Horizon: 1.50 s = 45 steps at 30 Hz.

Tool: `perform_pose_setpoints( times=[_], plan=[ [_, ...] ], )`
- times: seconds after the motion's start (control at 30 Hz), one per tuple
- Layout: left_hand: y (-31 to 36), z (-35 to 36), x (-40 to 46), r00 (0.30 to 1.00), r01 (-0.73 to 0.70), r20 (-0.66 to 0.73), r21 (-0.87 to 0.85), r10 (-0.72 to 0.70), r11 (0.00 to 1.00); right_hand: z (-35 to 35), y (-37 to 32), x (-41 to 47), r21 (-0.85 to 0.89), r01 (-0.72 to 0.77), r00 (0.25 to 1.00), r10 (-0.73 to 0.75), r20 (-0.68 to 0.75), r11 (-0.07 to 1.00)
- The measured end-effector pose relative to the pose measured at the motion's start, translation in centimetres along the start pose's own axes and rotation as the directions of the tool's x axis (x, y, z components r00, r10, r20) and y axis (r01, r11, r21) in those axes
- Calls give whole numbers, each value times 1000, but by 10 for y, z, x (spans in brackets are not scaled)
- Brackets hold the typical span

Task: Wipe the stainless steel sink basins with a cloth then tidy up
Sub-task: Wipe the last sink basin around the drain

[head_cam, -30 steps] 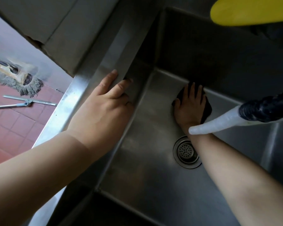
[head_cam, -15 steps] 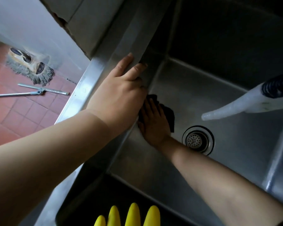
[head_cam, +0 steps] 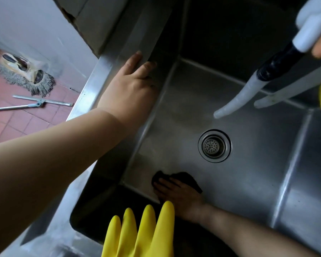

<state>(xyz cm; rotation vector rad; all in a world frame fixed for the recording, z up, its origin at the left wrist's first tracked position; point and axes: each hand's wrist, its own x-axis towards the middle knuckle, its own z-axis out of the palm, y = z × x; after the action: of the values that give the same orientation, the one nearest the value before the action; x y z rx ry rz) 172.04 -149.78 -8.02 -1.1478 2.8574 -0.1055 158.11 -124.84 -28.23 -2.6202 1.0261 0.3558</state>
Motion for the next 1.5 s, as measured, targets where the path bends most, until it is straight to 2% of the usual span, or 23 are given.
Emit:
perform_pose_setpoints(
  times=[0.13,0.23,0.33,0.43,0.53,0.63,0.73,0.83,0.93,1.03,1.1,1.23,1.3,1.33,1.37,1.4,1.43,1.5],
  plan=[
    [1,-1,1,1000,1,17,17,-1,1000,8,28,-51,-13,-56,997,55,-46,998],
    [2,1,0,1000,-1,24,40,0,999,-3,51,-41,13,-209,976,209,-54,978],
    [1,1,-1,1000,-6,11,51,5,999,-21,74,-1,57,-451,885,454,-99,891],
    [1,4,-2,999,11,42,66,-14,998,-39,83,42,177,-547,814,569,-117,819],
    [1,5,-2,999,13,40,72,-16,997,-38,60,62,188,-514,834,539,-120,837],
    [2,4,-3,1000,-1,-7,93,2,996,-18,21,45,75,-307,945,314,-93,949],
    [4,3,-4,1000,-9,1,97,9,995,8,0,-4,-10,-165,986,165,-31,986],
    [6,2,-5,999,-39,16,137,37,990,23,6,-62,-31,-157,988,156,-20,987],
    [5,1,-6,996,-90,-14,163,93,983,22,27,-102,-45,-230,973,231,27,972],
    [6,1,-6,986,-149,-49,179,160,972,17,59,-116,-6,-419,908,419,-15,908],
    [7,3,-5,979,-179,-64,187,194,966,10,86,-120,46,-572,816,574,-67,819],
    [8,7,-5,966,-224,-86,198,244,954,4,133,-119,157,-838,521,852,-52,522],
    [8,7,-6,959,-239,-109,192,263,952,5,133,-112,199,-901,385,922,-43,385],
    [10,6,-6,954,-253,-114,188,277,949,5,126,-108,218,-915,340,940,-33,339],
    [11,5,-7,949,-270,-112,195,295,943,4,115,-105,229,-921,321,947,-15,316],
    [12,5,-6,942,-291,-110,205,318,934,3,101,-102,227,-919,334,943,8,323],
    [13,5,-6,932,-320,-104,217,348,922,1,85,-101,213,-906,380,925,28,366],
    [16,8,-5,902,-396,-81,239,424,887,1,46,-103,169,-834,537,843,34,524]
  ],
)
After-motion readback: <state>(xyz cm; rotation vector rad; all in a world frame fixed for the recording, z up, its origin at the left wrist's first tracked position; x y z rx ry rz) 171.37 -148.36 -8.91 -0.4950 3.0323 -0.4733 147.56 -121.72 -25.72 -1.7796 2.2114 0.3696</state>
